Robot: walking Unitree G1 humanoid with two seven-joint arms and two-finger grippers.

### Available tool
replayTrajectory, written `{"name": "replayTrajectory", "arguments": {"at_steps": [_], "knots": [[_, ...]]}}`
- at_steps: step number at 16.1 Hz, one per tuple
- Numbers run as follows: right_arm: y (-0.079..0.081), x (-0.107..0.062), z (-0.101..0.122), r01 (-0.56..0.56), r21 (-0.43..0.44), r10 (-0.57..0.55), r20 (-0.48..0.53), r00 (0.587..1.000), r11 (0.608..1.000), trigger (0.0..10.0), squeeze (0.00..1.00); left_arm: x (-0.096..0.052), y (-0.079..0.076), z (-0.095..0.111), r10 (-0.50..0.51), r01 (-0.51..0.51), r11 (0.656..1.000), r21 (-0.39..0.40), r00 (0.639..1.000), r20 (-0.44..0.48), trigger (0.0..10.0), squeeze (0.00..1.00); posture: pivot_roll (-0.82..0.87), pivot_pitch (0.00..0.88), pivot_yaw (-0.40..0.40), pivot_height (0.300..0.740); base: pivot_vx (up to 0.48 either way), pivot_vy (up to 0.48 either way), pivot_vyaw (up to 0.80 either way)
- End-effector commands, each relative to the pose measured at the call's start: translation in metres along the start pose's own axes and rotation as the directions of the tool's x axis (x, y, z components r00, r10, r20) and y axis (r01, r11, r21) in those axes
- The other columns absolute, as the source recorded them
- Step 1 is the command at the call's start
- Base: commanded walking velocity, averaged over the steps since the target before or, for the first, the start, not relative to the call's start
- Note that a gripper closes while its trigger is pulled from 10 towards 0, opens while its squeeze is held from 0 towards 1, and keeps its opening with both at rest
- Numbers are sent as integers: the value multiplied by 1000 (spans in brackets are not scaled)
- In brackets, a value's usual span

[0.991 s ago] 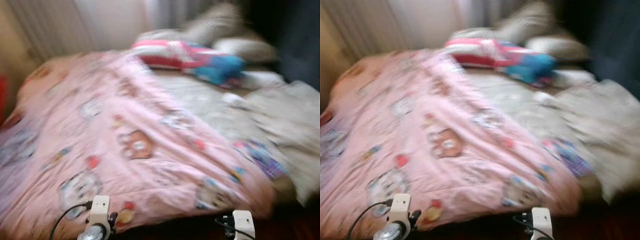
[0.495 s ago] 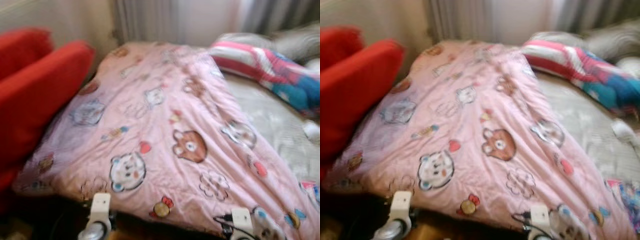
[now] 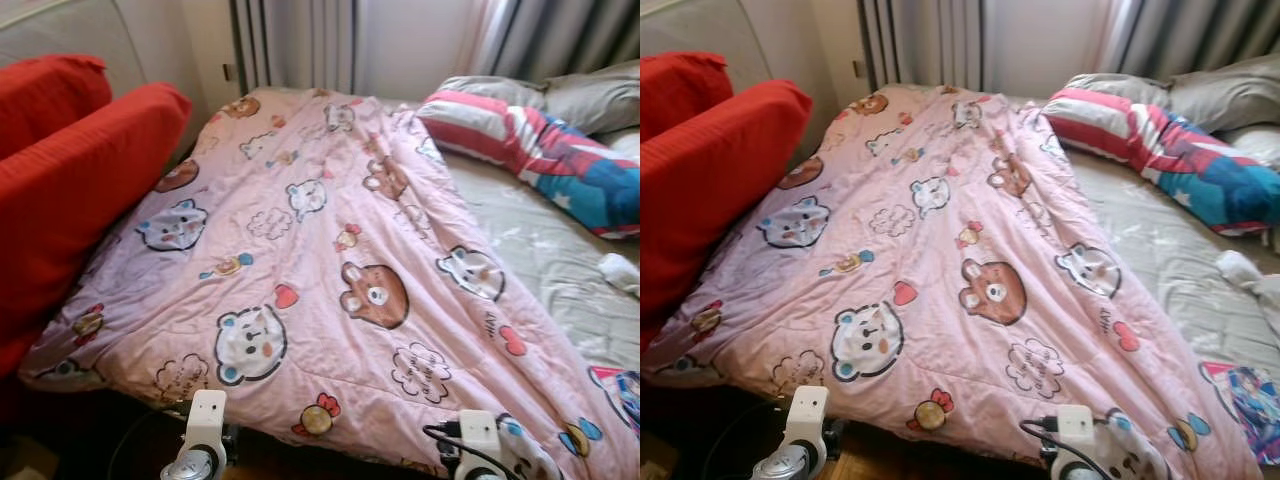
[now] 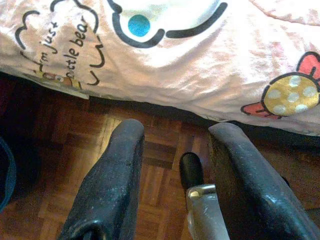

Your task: Clean up the room

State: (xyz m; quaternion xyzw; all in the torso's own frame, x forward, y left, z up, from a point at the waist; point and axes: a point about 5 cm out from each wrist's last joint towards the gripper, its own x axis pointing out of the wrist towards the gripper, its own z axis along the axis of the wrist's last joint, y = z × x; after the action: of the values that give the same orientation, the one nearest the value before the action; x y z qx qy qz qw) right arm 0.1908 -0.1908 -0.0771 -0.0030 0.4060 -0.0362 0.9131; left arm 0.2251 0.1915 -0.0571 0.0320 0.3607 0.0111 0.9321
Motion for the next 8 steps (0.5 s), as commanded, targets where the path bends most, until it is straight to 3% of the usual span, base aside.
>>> {"name": "replayTrajectory", "arguments": {"at_steps": [1, 8], "knots": [[0, -1, -4, -5, 14, 5, -13, 1000, 1000, 10000, 0, -1, 1, -7, -11, 11, 1000, 16, 999, -41, 10000, 0, 53, 45, -14, 740, 0, 0, 0], [1, 0, -1, -18, 13, 18, -12, 1000, 1000, 10000, 0, -1, 1, -10, -8, 10, 999, 32, 997, -75, 10000, 0, 60, 19, -12, 740, 0, 0, 0]]}}
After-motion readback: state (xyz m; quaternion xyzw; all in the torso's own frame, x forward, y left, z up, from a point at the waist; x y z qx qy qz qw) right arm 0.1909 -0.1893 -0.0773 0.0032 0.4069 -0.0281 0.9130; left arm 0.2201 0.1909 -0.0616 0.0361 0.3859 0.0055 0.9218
